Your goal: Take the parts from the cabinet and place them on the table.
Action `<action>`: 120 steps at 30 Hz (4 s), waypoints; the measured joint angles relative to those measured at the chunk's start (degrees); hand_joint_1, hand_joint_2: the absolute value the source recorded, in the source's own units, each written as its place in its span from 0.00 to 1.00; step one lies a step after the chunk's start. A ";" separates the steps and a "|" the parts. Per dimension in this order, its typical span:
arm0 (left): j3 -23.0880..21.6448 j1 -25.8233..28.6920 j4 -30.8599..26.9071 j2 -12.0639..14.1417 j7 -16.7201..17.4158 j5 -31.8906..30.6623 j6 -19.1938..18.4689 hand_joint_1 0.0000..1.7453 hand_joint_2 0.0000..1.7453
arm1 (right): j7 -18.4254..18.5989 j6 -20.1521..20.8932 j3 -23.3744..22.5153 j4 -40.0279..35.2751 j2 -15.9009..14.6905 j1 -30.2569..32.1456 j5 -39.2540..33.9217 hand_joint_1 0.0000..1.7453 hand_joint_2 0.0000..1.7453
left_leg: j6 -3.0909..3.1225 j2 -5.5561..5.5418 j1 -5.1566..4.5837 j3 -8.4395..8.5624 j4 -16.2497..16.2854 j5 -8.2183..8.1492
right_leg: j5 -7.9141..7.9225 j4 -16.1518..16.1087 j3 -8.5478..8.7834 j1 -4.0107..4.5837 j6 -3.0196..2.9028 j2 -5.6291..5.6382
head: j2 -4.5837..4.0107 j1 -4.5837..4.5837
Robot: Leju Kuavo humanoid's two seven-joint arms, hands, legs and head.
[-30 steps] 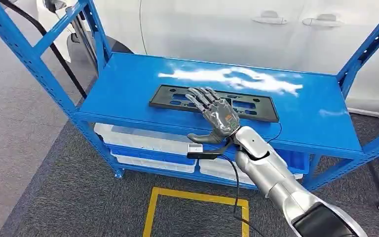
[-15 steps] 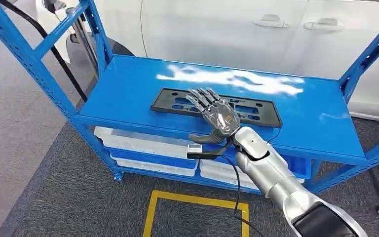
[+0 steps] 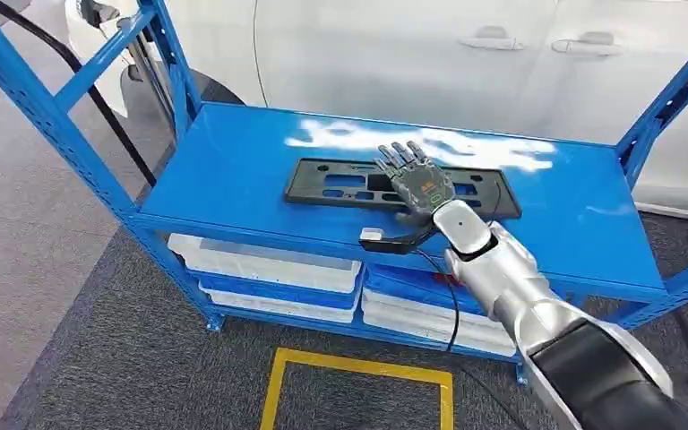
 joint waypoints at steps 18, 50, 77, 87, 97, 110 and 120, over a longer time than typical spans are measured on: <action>-0.02 -0.07 0.00 -0.04 -0.24 0.04 -0.09 0.00 0.00 | -5.97 7.67 1.31 11.55 -2.10 -7.33 1.42 1.00 1.00 | 2.00 0.23 0.24 -0.09 -1.27 1.39 | -3.10 3.28 -0.69 -0.01 1.79 -0.03 | 0.00 -0.02; 0.00 -0.22 0.00 -0.20 -0.61 0.77 0.50 0.00 0.00 | -12.59 -0.40 2.10 10.46 -2.56 -8.86 -7.17 0.00 0.00 | 2.23 0.28 0.15 0.08 -1.40 1.48 | -5.83 9.24 -3.67 0.08 1.40 0.06 | 0.00 0.00; -0.02 0.69 0.02 -0.28 -1.05 0.74 0.35 0.00 0.00 | -10.93 -6.80 3.58 -9.69 -3.93 7.38 -14.01 0.00 0.00 | 1.35 0.13 0.06 0.08 -0.58 0.47 | 0.42 -0.65 0.42 0.29 1.20 0.02 | 0.00 -0.02; -0.33 0.38 0.02 -0.37 -0.96 0.63 -0.07 0.00 0.00 | -9.40 -7.48 3.74 -9.82 -4.24 9.60 -12.72 0.00 0.00 | 1.69 0.16 0.14 0.27 -0.38 0.29 | 0.06 2.08 -0.11 -0.38 1.69 -0.18 | 0.00 0.00; -0.66 0.39 0.00 -0.37 -1.18 0.57 -0.04 0.00 0.00 | -10.08 -7.44 3.63 -10.04 -4.22 9.33 -12.59 0.00 0.00 | -1.21 0.27 0.25 -7.65 15.66 -7.05 | -2.29 -0.64 3.19 -0.12 -1.29 -0.06 | 0.00 -0.02; -0.81 0.62 0.00 -0.39 -1.77 0.79 0.17 0.00 0.00 | -11.10 -7.74 3.39 -9.99 -4.26 9.15 -13.01 0.00 0.00 | 2.55 0.28 -0.19 -0.04 -2.43 2.58 | -4.83 6.39 3.75 -0.01 1.39 0.10 | 0.00 0.00; -0.81 0.25 0.00 -0.66 -1.70 1.12 0.07 0.00 0.00 | -7.08 -6.25 5.47 -5.82 -3.87 6.75 -2.29 0.00 1.00 | 1.43 -0.11 -0.35 3.06 -1.25 -1.77 | 1.16 -0.64 -1.11 0.22 0.68 -0.24 | 0.00 0.00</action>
